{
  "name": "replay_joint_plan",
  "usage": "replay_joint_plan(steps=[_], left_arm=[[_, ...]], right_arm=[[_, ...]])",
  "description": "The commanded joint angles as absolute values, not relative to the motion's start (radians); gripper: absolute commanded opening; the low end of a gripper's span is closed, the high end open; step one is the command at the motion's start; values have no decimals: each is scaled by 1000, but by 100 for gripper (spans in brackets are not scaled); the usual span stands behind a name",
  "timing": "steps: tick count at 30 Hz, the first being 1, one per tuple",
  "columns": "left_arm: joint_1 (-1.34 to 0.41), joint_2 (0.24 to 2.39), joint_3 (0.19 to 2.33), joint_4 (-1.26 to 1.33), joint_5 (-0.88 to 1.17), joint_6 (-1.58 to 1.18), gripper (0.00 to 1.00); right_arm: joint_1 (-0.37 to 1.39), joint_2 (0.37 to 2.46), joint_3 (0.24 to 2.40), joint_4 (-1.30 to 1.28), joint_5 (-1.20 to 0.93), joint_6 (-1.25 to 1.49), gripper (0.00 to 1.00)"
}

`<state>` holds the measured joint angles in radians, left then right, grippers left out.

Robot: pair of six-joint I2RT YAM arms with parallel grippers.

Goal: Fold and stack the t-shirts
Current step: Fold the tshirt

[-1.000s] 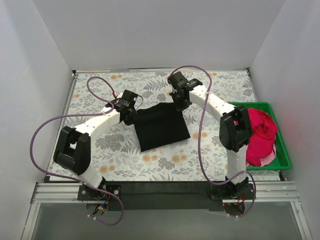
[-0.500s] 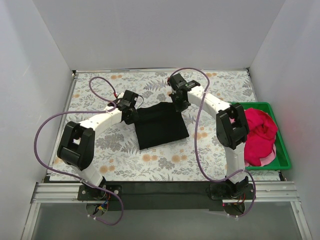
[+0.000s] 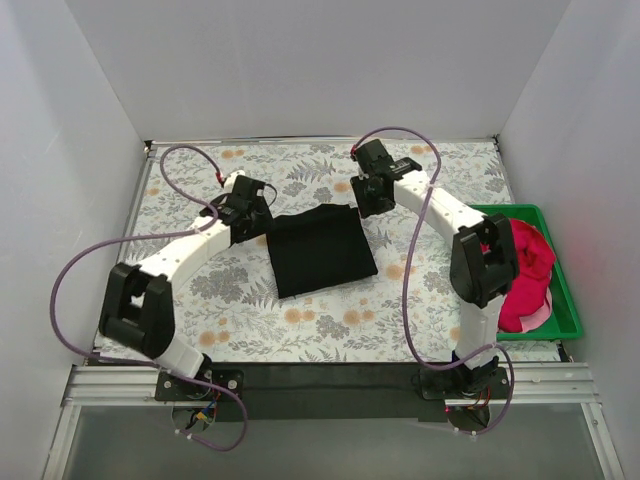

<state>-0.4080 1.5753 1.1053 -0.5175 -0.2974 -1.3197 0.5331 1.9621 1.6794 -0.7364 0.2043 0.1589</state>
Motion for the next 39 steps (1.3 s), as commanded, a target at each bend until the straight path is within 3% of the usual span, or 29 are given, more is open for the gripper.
replay_joint_plan(steps=[1, 7, 15, 24, 29, 32, 35, 39], left_arm=[[-419, 1383, 1057, -466, -272, -1255, 53], [-445, 1321, 928, -328, -77, -1198, 50], [-422, 1601, 1064, -239, -109, -1226, 40], [-281, 1795, 1075, -176, -83, -1327, 19], [-255, 1809, 1078, -190, -49, -1321, 18], [-255, 1737, 1077, -199, -61, -1319, 22], [-256, 1642, 1089, -227, -52, -1339, 28], [-273, 1601, 1086, -180, 63, -1345, 31]], right_arm=[[538, 1826, 1602, -641, 108, 130, 40], [531, 1799, 1482, -523, -30, 6, 36], [454, 1969, 1578, -463, -187, -90, 34], [431, 2132, 1698, -414, -253, -92, 34], [419, 2109, 1726, -405, -242, -45, 33], [408, 2050, 1718, -390, -262, -9, 34], [387, 2003, 1695, -345, -391, 58, 36], [371, 2009, 1628, -191, -712, 159, 36]])
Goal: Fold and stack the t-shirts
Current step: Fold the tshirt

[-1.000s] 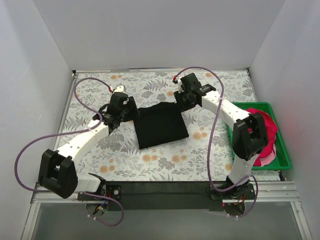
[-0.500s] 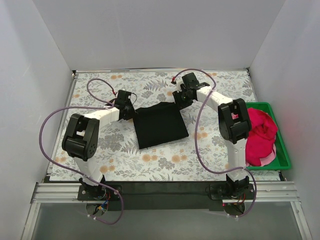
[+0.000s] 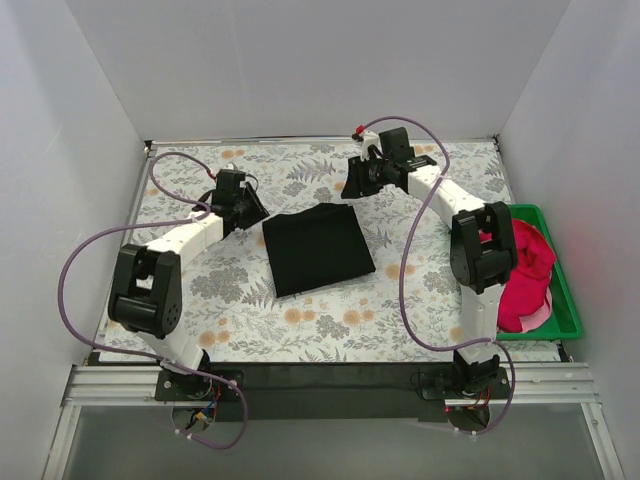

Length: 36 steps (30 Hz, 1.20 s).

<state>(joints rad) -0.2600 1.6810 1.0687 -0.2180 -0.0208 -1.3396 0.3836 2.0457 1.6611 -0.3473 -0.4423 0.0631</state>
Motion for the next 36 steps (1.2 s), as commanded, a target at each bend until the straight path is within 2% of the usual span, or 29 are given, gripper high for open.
replay_joint_plan(steps=[1, 9, 15, 19, 24, 29, 36], left_arm=[[-278, 1609, 1086, -155, 95, -1344, 31], [-255, 1802, 1040, -6, 196, -1408, 25], [-204, 1934, 1014, 100, 207, -1443, 21], [-178, 1963, 1019, 103, 218, -1419, 21], [-173, 1857, 1035, 55, 187, -1324, 25], [-184, 1637, 996, -35, 166, -1298, 39], [-336, 1303, 822, -113, 144, -1434, 43]], right_arm=[[368, 2023, 1625, -170, -748, 191, 36], [316, 2213, 1580, 113, -940, 348, 38], [278, 2360, 1640, 129, -969, 362, 38], [265, 2381, 1672, 127, -976, 385, 38], [261, 2241, 1612, 127, -960, 403, 38], [270, 2032, 1406, 129, -969, 420, 38], [324, 1821, 1132, 130, -1038, 393, 38]])
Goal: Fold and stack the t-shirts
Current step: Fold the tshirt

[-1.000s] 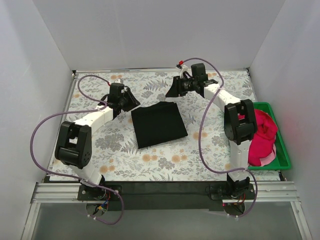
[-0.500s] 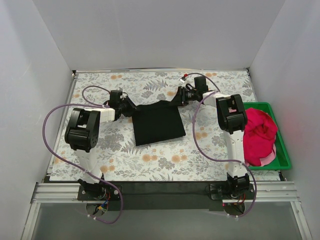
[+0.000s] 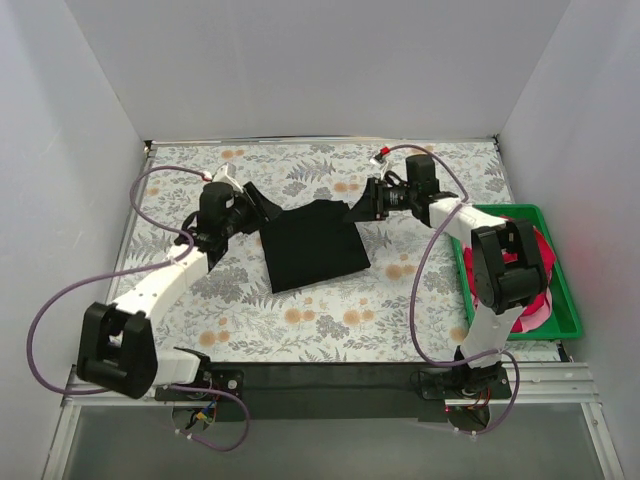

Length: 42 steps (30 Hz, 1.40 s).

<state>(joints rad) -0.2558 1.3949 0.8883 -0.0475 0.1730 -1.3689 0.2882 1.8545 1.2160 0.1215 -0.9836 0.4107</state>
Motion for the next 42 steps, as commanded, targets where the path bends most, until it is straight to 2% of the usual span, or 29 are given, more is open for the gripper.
replay_joint_plan(steps=[1, 6, 10, 17, 24, 30, 34, 35, 38, 42], left_arm=[[-386, 1281, 775, -107, 140, -1459, 43], [-442, 1314, 681, -29, 178, -1555, 38], [-449, 1410, 605, -6, 100, -1580, 27], [-416, 1459, 470, 6, 12, -1687, 18], [-359, 1388, 445, -75, -25, -1680, 16], [-354, 1287, 511, -178, -90, -1609, 20], [-350, 1273, 610, -274, -115, -1540, 27], [-350, 1269, 627, -285, -117, -1520, 33], [-350, 1250, 689, -319, -136, -1493, 40], [-351, 1241, 735, -348, -109, -1445, 47]], right_arm=[[331, 1812, 1115, 130, -1042, 388, 38], [396, 1850, 1095, 132, -1058, 364, 38], [400, 1946, 1092, 130, -1066, 345, 38], [380, 2068, 1066, 132, -1002, 304, 37], [359, 1978, 1060, 117, -989, 321, 37], [354, 1849, 1118, 77, -921, 357, 37], [351, 1798, 1152, 40, -828, 330, 38], [350, 1801, 1176, 31, -822, 328, 38], [351, 1857, 1268, 25, -851, 344, 38], [351, 1960, 1376, 25, -841, 367, 38]])
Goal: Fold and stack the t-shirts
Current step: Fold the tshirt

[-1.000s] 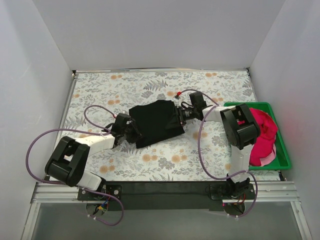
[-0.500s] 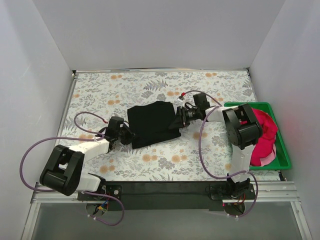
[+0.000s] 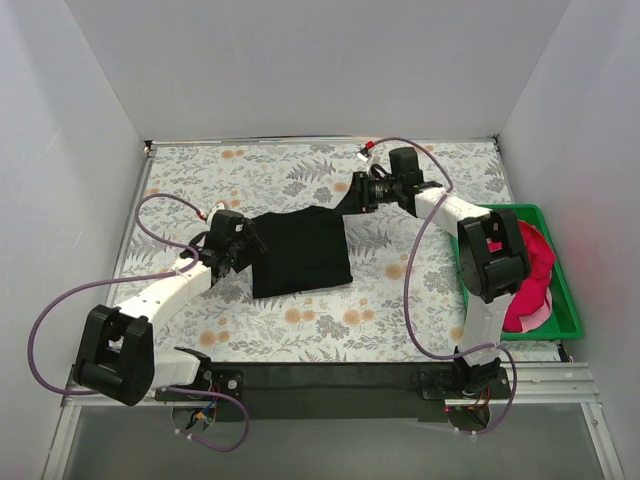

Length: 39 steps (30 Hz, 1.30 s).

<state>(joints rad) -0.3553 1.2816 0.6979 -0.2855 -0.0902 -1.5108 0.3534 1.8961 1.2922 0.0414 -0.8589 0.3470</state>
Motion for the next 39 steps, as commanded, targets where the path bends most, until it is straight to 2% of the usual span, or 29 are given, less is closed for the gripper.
replay_joint_plan(steps=[1, 7, 13, 18, 22, 29, 34, 36, 39], left_arm=[[-351, 1238, 741, -354, -100, -1431, 48], [-360, 1207, 735, -376, -61, -1312, 50], [-377, 1170, 727, -382, -2, -1246, 50], [-452, 1180, 732, -351, 38, -1164, 51], [-604, 1206, 773, -327, -1, -1115, 51], [-877, 1371, 917, -262, -219, -938, 56], [-1035, 1541, 1011, -187, -325, -780, 61], [-1066, 1610, 1041, -151, -339, -747, 61], [-1107, 1692, 1074, -114, -385, -700, 61]], right_arm=[[351, 1985, 1400, 26, -841, 373, 38], [351, 2202, 1546, 26, -795, 403, 37], [350, 2321, 1634, 23, -733, 417, 37], [345, 2275, 1637, -50, -686, 387, 37], [345, 2067, 1527, -156, -580, 307, 39], [327, 1752, 1347, -443, -217, 279, 55], [299, 1582, 1194, -525, -176, 365, 71], [275, 1542, 1145, -525, -170, 377, 82], [241, 1490, 1088, -525, -184, 382, 86]])
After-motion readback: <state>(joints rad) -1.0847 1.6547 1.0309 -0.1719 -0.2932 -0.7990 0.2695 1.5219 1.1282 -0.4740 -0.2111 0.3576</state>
